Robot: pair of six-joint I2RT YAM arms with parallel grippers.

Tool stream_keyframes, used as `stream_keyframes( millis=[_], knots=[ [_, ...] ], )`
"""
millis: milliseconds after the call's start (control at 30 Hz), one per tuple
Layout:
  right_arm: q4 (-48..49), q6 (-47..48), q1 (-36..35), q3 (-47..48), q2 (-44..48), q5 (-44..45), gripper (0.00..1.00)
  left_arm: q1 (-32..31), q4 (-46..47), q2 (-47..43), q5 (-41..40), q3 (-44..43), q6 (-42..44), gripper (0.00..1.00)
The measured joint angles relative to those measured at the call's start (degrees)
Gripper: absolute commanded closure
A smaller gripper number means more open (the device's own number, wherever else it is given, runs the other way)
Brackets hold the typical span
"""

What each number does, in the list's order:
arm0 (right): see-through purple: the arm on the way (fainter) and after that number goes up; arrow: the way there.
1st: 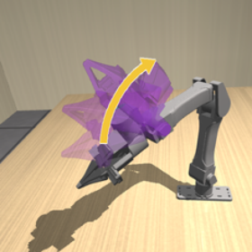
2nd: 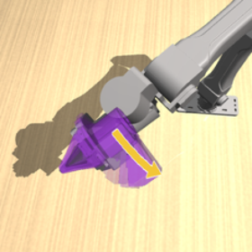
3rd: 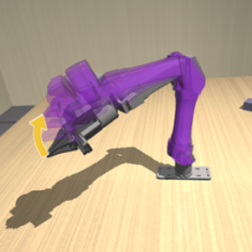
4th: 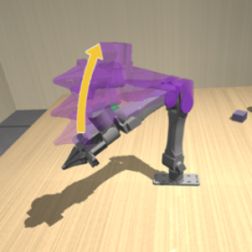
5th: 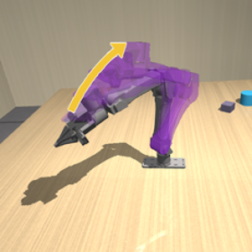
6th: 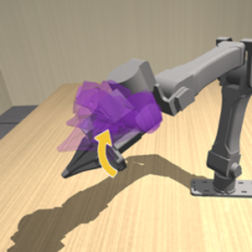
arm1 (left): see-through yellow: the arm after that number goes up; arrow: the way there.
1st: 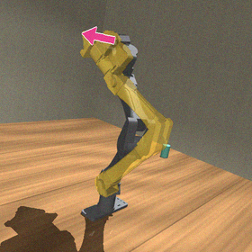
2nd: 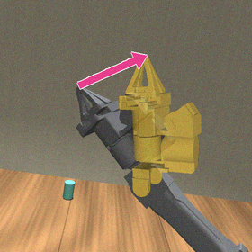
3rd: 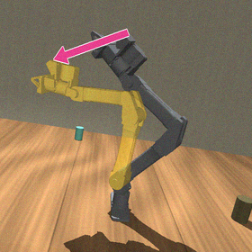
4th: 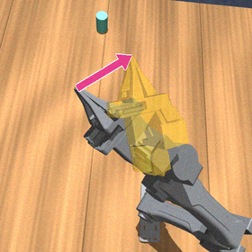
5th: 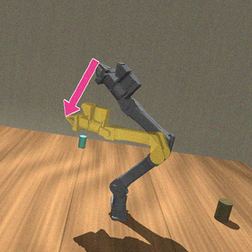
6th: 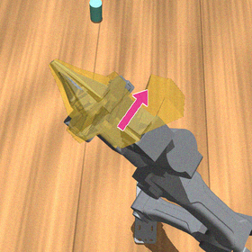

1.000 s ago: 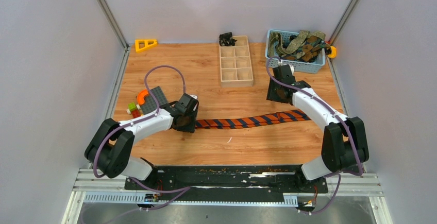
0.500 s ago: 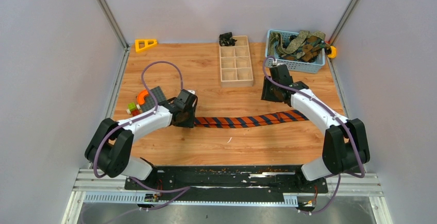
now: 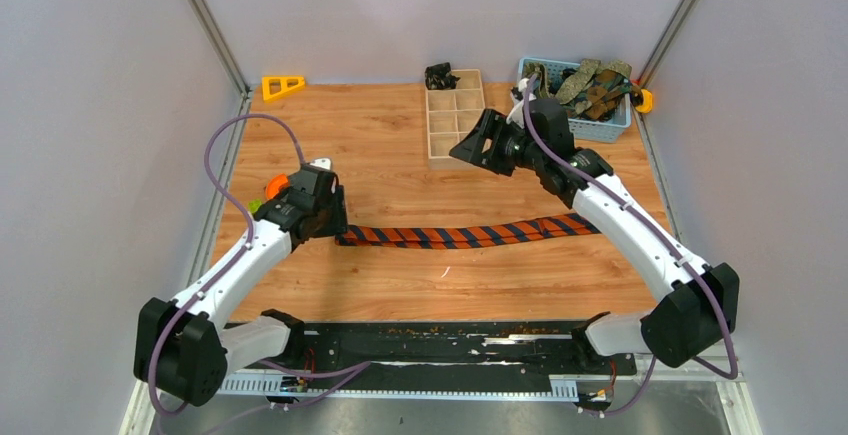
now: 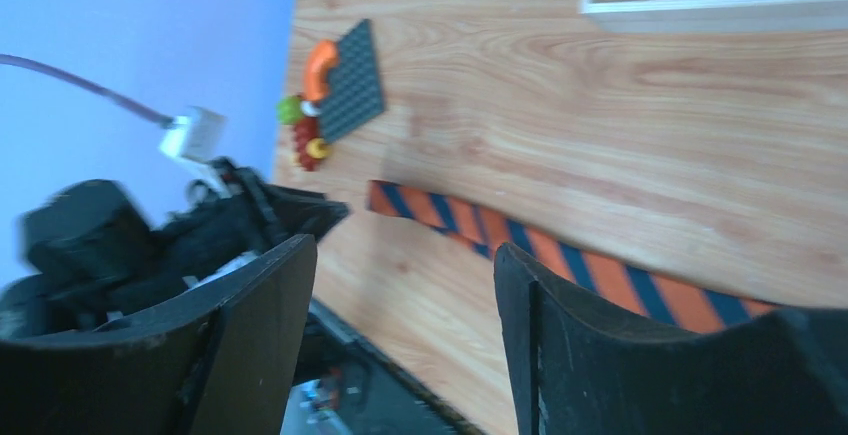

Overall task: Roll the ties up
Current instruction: Roll the tie at the center of the board.

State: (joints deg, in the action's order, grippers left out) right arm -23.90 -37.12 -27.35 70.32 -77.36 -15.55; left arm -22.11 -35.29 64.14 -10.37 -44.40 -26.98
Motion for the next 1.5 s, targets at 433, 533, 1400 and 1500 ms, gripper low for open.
stream_keyframes(
  millis=[433,533,1400,1500],
  knots=[
    [-3.1,-19.6,-3.9,8.6,1.4,-4.9,0.27,7.3,7.0,2.2,6.4,4.6,-1.9,0.44],
    [-1.9,-21.4,-3.9,7.4,2.9,-5.7,0.26,7.8,9.0,3.9,7.9,5.7,-2.6,0.45],
    [4.6,-26.8,1.7,0.7,-6.0,-14.3,0.27,16.5,15.2,5.9,14.0,11.3,-5.3,0.50],
    [4.2,-25.7,1.7,0.0,-6.9,-14.0,0.29,17.1,15.5,5.5,15.4,11.5,-5.2,0.50]
  ],
)
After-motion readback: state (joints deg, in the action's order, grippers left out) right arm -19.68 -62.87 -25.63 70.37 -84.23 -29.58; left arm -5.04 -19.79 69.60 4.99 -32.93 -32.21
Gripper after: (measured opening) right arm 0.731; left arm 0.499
